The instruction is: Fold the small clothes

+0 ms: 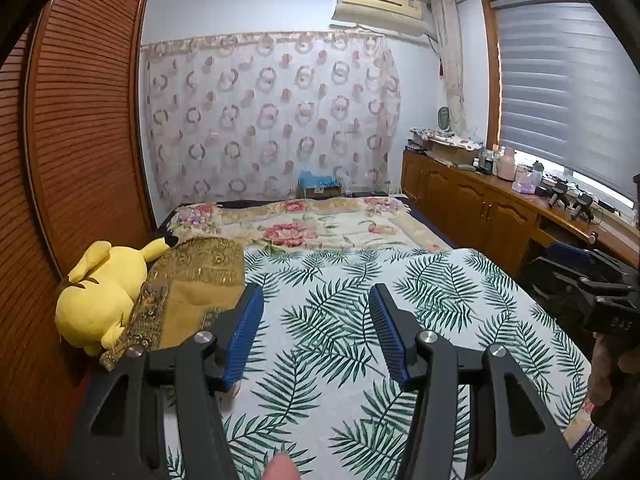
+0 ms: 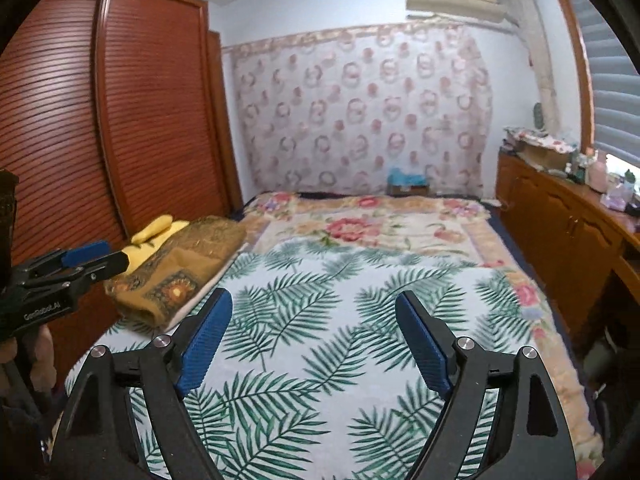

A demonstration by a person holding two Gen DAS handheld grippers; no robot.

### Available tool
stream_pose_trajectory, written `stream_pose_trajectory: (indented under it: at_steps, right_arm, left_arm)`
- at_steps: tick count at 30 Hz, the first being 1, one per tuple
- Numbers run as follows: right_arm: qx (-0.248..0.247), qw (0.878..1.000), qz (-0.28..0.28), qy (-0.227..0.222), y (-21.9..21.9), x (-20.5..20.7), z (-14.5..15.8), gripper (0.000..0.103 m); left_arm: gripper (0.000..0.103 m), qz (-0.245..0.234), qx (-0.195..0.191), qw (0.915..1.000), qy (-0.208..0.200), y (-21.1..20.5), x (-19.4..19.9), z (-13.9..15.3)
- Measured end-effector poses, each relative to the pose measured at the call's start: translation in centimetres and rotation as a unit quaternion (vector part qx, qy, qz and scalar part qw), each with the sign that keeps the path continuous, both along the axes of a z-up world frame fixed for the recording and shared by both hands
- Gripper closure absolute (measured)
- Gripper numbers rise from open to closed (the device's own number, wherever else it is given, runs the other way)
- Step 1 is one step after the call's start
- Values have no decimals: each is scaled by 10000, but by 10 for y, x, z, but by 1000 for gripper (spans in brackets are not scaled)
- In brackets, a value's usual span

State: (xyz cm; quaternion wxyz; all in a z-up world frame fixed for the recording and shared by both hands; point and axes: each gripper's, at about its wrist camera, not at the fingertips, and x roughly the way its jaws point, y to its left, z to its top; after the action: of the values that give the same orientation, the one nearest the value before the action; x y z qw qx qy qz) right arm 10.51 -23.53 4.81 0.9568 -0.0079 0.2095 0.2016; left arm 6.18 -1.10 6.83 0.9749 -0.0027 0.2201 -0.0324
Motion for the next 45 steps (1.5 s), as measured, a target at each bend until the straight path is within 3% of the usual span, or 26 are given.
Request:
stream_pose_trajectory:
  at_steps: [10,45]
  right_arm:
    - [25,9992,-231,-319,-13,-16,17,17]
    - [69,9993,-226,-277,-16,-18,16,17]
  left_arm:
    - [49,105,-37,9999,-46,-5,-2,3]
    - [49,258,25,9996,-108,6,-6,-4]
